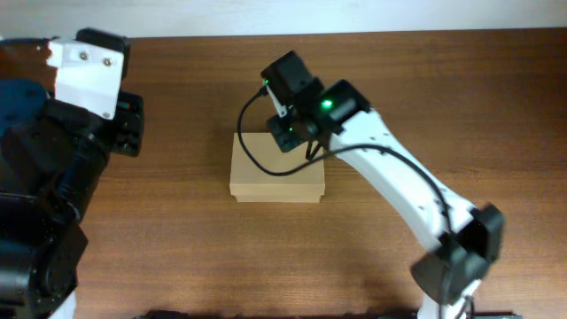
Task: Pack container
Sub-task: 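Lift both grippers away from the closed box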
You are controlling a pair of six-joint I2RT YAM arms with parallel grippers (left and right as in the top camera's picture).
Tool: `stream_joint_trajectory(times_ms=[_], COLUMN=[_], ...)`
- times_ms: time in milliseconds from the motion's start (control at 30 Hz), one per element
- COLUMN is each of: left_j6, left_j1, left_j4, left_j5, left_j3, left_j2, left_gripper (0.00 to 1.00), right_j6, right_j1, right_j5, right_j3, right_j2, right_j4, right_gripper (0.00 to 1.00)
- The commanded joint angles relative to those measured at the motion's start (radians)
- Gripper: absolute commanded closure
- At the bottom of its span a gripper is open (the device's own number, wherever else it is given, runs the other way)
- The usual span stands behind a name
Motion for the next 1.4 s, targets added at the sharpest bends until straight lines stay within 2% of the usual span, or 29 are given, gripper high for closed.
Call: stream_joint_trajectory(times_ms=[0, 200, 667, 800, 967, 1100, 1133, 1233, 1333, 1367], left_j6=[0.016, 0.016, 0.015, 0.016, 0.016, 0.016, 0.016, 0.015, 0.015, 0.014], left_j1=[0.002, 0.002, 0.002, 0.002, 0.002, 0.002, 0.002, 0.002, 0.002, 0.002], left_j4=[-0.025, -0.051, -0.132, -0.126, -0.063, -0.008, 0.000, -0.001, -0.009, -0.009], left_j5=[-0.056, -0.056, -0.056, -0.056, -0.056, -0.074, -0.093, -0.144, -0.184, -0.187], left_j3=[0.000, 0.000, 0.000, 0.000, 0.000, 0.000, 0.000, 0.000, 0.000, 0.000], left_j2=[-0.026, -0.068, -0.076, -0.076, -0.076, -0.079, -0.080, -0.084, -0.100, -0.113], left_gripper=[0.98, 0.98, 0.98, 0.98, 0.98, 0.78, 0.77, 0.80, 0.93, 0.96], right_j6=[-0.009, -0.010, -0.009, 0.022, 0.022, 0.050, 0.065, 0.113, 0.175, 0.171], right_j1=[0.005, 0.024, 0.035, 0.035, 0.035, 0.035, 0.035, 0.035, 0.035, 0.035], right_j5=[-0.077, -0.116, -0.103, -0.055, 0.013, 0.161, 0.208, 0.356, 0.486, 0.506], right_j3=[0.003, -0.004, -0.138, -0.121, 0.047, 0.250, 0.299, 0.438, 0.543, 0.555], right_j2=[0.080, 0.145, 0.165, 0.148, 0.059, -0.017, -0.035, -0.093, -0.159, -0.201], right_j4=[-0.031, -0.081, 0.002, -0.011, -0.103, -0.253, -0.296, -0.444, -0.589, -0.591], right_gripper=[0.96, 0.96, 0.96, 0.96, 0.95, 0.88, 0.88, 0.87, 0.87, 0.87])
